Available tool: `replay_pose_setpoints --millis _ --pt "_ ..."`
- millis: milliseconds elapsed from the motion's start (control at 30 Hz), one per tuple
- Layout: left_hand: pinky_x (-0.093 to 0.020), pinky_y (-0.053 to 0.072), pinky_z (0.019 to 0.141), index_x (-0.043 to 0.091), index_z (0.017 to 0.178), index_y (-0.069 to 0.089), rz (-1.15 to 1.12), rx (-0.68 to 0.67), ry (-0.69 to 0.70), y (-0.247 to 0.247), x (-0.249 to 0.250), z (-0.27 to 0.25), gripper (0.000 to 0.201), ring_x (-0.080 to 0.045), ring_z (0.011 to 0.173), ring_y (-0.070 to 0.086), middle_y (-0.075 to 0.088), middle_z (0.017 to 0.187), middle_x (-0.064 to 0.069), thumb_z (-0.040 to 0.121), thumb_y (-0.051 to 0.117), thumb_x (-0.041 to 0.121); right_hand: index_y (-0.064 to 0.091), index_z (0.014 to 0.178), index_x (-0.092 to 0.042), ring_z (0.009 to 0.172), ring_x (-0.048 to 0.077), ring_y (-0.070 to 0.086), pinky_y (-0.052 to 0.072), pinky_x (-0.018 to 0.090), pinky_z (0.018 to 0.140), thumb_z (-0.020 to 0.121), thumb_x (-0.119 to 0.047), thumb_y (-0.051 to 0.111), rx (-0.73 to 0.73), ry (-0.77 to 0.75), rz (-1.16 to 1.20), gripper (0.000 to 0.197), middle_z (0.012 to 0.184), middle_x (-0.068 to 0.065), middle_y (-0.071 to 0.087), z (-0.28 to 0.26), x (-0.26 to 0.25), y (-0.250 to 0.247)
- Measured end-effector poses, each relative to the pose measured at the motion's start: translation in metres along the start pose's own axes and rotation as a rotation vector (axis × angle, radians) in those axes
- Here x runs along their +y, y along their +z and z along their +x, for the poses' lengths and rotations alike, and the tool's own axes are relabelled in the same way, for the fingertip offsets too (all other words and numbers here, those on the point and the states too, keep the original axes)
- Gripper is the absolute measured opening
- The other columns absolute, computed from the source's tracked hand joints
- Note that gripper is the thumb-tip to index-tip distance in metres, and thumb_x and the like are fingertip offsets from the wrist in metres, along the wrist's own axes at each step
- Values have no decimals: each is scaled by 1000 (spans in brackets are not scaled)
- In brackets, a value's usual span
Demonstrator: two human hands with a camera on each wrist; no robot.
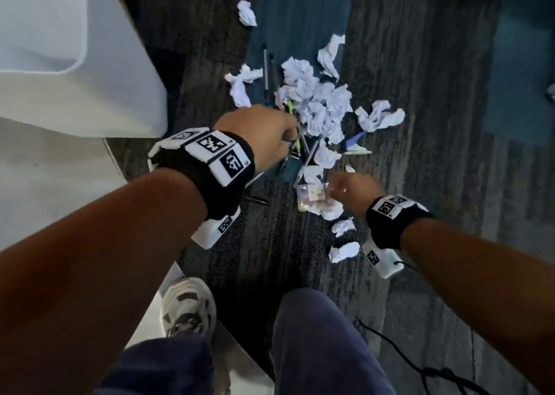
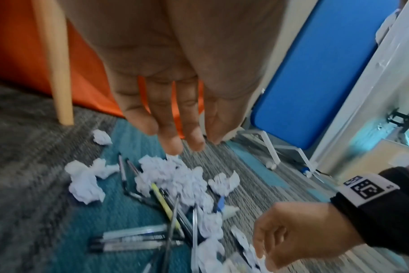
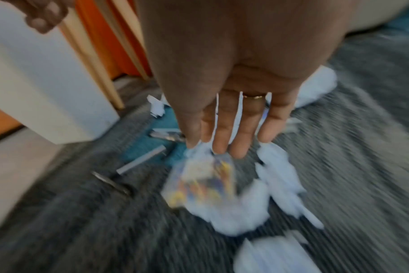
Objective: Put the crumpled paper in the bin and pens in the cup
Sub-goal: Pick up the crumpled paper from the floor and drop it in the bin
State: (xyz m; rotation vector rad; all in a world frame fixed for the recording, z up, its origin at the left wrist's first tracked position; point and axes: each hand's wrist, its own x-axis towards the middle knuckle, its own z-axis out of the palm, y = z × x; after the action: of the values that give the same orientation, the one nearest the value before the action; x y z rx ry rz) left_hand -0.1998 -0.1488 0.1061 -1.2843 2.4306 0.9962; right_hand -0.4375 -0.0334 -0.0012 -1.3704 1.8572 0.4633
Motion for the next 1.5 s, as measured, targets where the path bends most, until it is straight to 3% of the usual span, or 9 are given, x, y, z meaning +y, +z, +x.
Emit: replay_pose_setpoints --millis 100,233,533,700,833,933,1200,1400,1500 --pt "-39 52 79 32 110 58 -1 -92 30 39 14 20 17 -27 92 60 64 104 1 94 52 31 65 105 -24 99 30 62 47 31 75 91 -39 63 -99 145 -18 21 111 7 66 -6 47 33" --pt "-35 49 77 33 108 57 -19 -200 78 89 41 43 16 -25 94 59 63 105 2 93 52 33 63 113 -26 107 30 62 50 33 83 85 -37 68 -126 192 -4 30 115 6 66 -9 90 74" --pt "-34 46 69 28 91 54 -38 -406 204 198 94 64 4 -26 89 59 60 92 3 91 56 32 51 130 -27 110 32 52 47 40 87 80 -28 74 23 89 169 55 120 10 52 -3 114 121" --pt "-36 47 74 27 101 58 2 -581 242 242 97 55 9 -27 94 58 59 98 0 94 53 29 61 114 -18 95 34 58 49 40 77 89 -28 61 97 61 186 27 104 13 59 1 112 132" --pt "-39 46 88 27 126 54 -7 -601 303 268 100 49 33 -31 111 53 47 126 -7 93 58 28 63 110 -17 96 30 58 47 36 77 86 -26 64 113 91 274 26 102 10 59 -2 118 136" --pt "-43 45 96 23 134 43 3 -594 291 286 107 49 52 -33 116 48 41 131 -10 88 66 27 63 112 -16 97 30 59 46 34 79 85 -26 67 176 128 319 29 105 9 59 -7 127 135" --pt "-38 39 100 12 127 46 -12 -602 217 301 98 56 36 -30 121 44 48 131 -10 92 53 8 66 107 -19 92 24 67 48 27 79 86 -35 65 314 205 399 26 100 5 73 -13 146 127" --pt "-38 45 87 14 124 48 -91 -551 188 254 78 47 33 -33 106 54 47 125 -10 92 56 13 69 100 -18 83 20 68 52 28 79 80 -29 75 388 138 496 23 89 2 72 -17 121 113" --pt "-31 40 88 15 123 50 -124 -453 226 218 65 44 32 -29 113 50 44 131 -7 92 57 15 67 94 -21 76 17 67 53 29 75 78 -30 78 367 79 524 21 81 0 72 -15 91 93"
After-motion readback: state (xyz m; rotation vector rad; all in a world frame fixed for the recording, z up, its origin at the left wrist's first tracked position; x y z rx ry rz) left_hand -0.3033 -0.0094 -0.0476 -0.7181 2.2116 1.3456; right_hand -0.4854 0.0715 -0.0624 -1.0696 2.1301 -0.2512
